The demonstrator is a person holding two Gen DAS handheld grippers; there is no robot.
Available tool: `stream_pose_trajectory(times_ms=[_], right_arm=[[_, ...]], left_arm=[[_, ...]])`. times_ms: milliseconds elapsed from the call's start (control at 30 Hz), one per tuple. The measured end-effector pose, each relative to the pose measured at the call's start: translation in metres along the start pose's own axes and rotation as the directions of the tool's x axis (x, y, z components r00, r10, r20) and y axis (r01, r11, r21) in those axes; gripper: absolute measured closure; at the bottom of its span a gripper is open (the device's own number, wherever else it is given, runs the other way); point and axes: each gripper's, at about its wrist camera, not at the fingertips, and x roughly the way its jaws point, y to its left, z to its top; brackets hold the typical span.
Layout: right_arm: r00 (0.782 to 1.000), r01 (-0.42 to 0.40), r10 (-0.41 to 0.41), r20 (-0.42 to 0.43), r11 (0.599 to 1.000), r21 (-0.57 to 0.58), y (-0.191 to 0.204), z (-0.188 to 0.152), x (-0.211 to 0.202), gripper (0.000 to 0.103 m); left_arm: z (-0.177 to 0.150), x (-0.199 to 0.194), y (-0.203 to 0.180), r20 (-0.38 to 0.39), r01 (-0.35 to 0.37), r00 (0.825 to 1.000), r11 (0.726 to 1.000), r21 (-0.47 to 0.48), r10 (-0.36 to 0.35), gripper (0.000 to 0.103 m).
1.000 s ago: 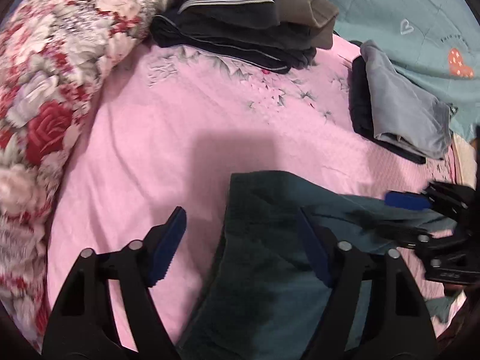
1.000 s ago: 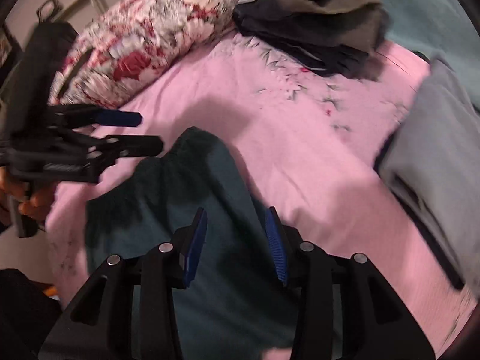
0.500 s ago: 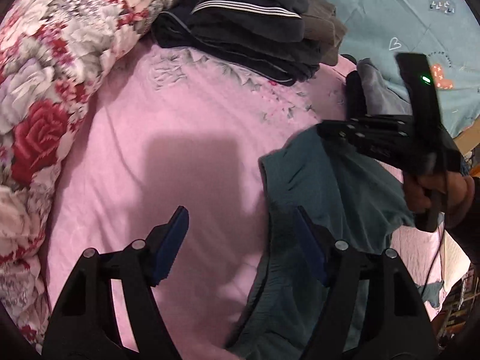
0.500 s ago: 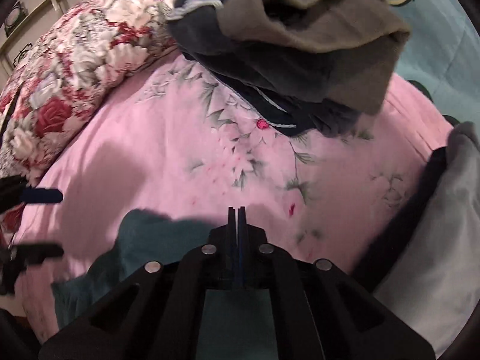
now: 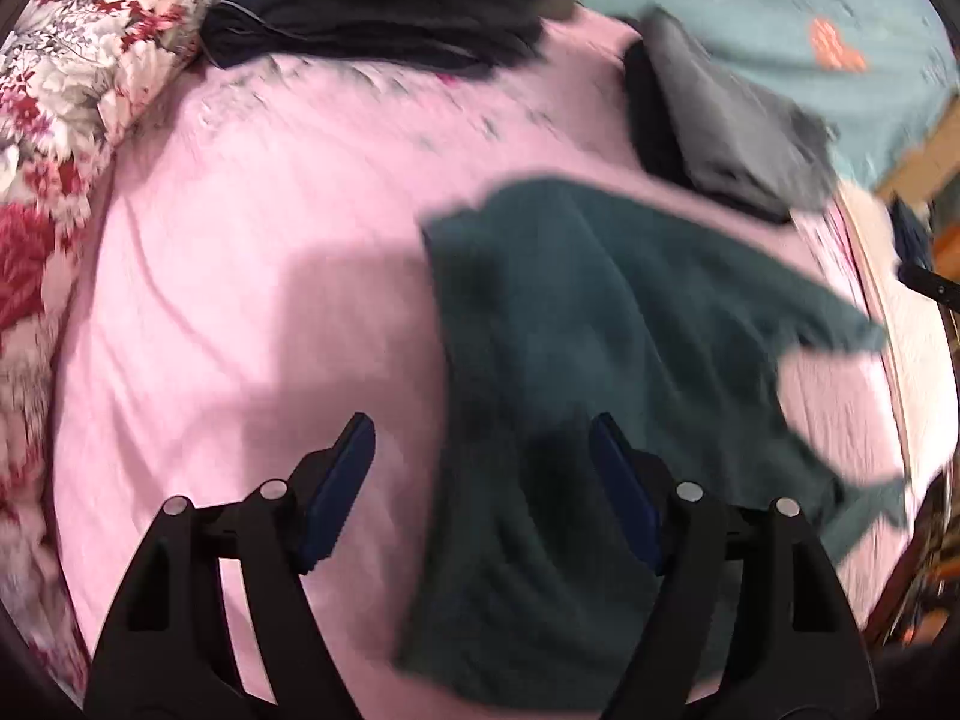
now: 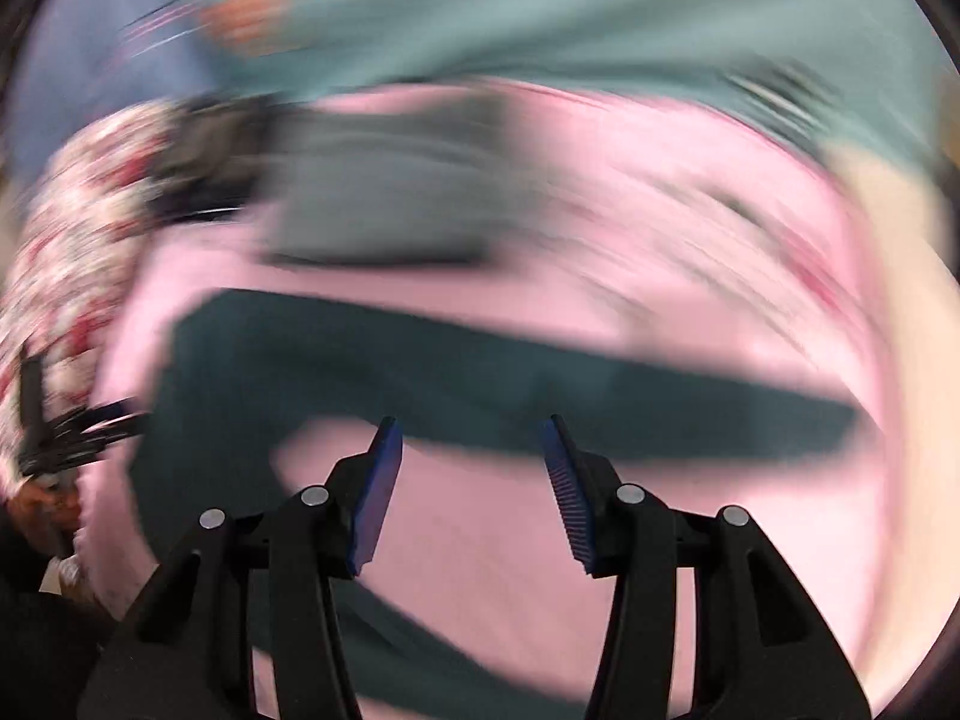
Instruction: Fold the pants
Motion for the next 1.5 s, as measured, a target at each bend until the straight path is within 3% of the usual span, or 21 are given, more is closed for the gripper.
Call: stream_pose_trajectory(times_ms=[100, 167, 267, 333, 433, 467, 600, 667, 700, 733, 800, 867, 967, 1067, 1167, 1267, 1367, 1400, 1433, 1467, 1500], right_arm=[[0.977, 0.201, -0.178, -0.118, 0.952, 0.229, -0.103, -0.061, -0.032, 0.053], [0.95, 0.296, -0.226, -0.215, 0.869, 0.396, -0.162, -0.106, -0.048, 0.053], [0.975, 0.188, -0.063, -0.212, 0.74, 0.646, -0.217, -0.166, -0.06, 0.053], [0.988, 0.062, 0.069, -0.135, 0.627, 0.777, -0.237, -0.193, -0.053, 0.053], [0.977, -0.046, 0.205, -0.061, 0.479, 0.877, -0.241, -0.199, -0.028, 0.053], [0.973, -0.051, 0.225, -0.057, 0.449, 0.892, -0.242, -0.196, -0.019, 0.053], [0.96, 0.056, 0.218, -0.177, 0.471, 0.88, -0.235, -0.175, 0.013, 0.06], [0.943, 0.137, 0.199, -0.268, 0.502, 0.854, -0.232, -0.174, 0.026, 0.085], [0.933, 0.206, 0.146, -0.329, 0.533, 0.82, -0.228, -0.17, 0.029, 0.093], [0.929, 0.234, 0.115, -0.351, 0.554, 0.799, -0.225, -0.167, 0.029, 0.1], [0.93, 0.246, 0.078, -0.36, 0.596, 0.765, -0.217, -0.155, 0.023, 0.102], [0.955, 0.196, 0.045, -0.294, 0.647, 0.737, -0.205, -0.133, 0.007, 0.102], [0.996, 0.027, 0.041, -0.08, 0.713, 0.701, -0.187, -0.083, -0.031, 0.102], [0.989, -0.135, 0.061, 0.137, 0.753, 0.644, -0.181, -0.046, -0.069, 0.102], [0.978, -0.173, 0.056, 0.202, 0.757, 0.63, -0.195, -0.05, -0.079, 0.102], [0.989, -0.113, 0.021, 0.145, 0.739, 0.664, -0.219, -0.091, -0.064, 0.102], [0.999, 0.036, -0.005, -0.045, 0.686, 0.727, -0.252, -0.154, -0.015, 0.102], [0.989, 0.136, -0.05, -0.139, 0.675, 0.725, -0.254, -0.166, 0.0, 0.098], [0.96, 0.27, -0.12, -0.254, 0.648, 0.712, -0.258, -0.183, 0.007, 0.092], [0.937, 0.343, -0.156, -0.314, 0.597, 0.726, -0.263, -0.2, 0.007, 0.093], [0.95, 0.31, -0.157, -0.268, 0.554, 0.772, -0.264, -0.209, -0.002, 0.091]], left_arm=[[-0.023, -0.005, -0.025, -0.05, 0.04, 0.998, 0.998, 0.044, -0.038, 0.028], [-0.035, -0.005, -0.053, -0.087, 0.079, 0.994, 0.993, 0.092, -0.071, 0.027], [-0.051, 0.0, -0.102, -0.133, 0.146, 0.983, 0.976, 0.164, -0.125, 0.027], [-0.06, 0.006, -0.129, -0.162, 0.166, 0.977, 0.969, 0.185, -0.136, 0.027], [-0.066, 0.01, -0.164, -0.179, 0.166, 0.975, 0.963, 0.211, -0.129, 0.027], [-0.067, 0.007, -0.173, -0.175, 0.164, 0.976, 0.961, 0.221, -0.127, 0.027], [-0.066, -0.007, -0.197, -0.134, 0.134, 0.986, 0.957, 0.258, -0.102, 0.024], [-0.063, -0.013, -0.199, -0.114, 0.116, 0.989, 0.962, 0.248, -0.09, 0.023], [-0.062, -0.015, -0.199, -0.109, 0.109, 0.99, 0.964, 0.241, -0.085, 0.023], [-0.062, -0.018, -0.196, -0.102, 0.098, 0.992, 0.968, 0.232, -0.076, 0.023], [-0.064, -0.022, -0.194, -0.089, 0.081, 0.994, 0.973, 0.215, -0.063, 0.023], [-0.067, -0.029, -0.184, -0.074, 0.067, 0.996, 0.98, 0.186, -0.054, 0.023], [-0.068, -0.03, -0.174, -0.062, 0.04, 0.998, 0.987, 0.157, -0.03, 0.023], [-0.065, -0.031, -0.166, -0.054, 0.012, 0.999, 0.991, 0.13, -0.005, 0.023], [-0.063, -0.035, -0.165, -0.036, 0.002, 0.999, 0.993, 0.12, 0.003, 0.023], [-0.063, -0.037, -0.166, -0.026, -0.024, 0.999, 0.991, 0.128, 0.027, 0.023], [-0.066, -0.038, -0.164, -0.034, -0.044, 0.998, 0.991, 0.125, 0.048, 0.022], [-0.068, -0.039, -0.161, -0.036, -0.052, 0.998, 0.991, 0.123, 0.057, 0.022], [-0.069, -0.039, -0.158, -0.037, -0.059, 0.997, 0.991, 0.12, 0.064, 0.022], [-0.07, -0.04, -0.154, -0.039, -0.074, 0.996, 0.99, 0.117, 0.079, 0.021], [-0.072, -0.041, -0.148, -0.04, -0.096, 0.994, 0.989, 0.112, 0.101, 0.021]])
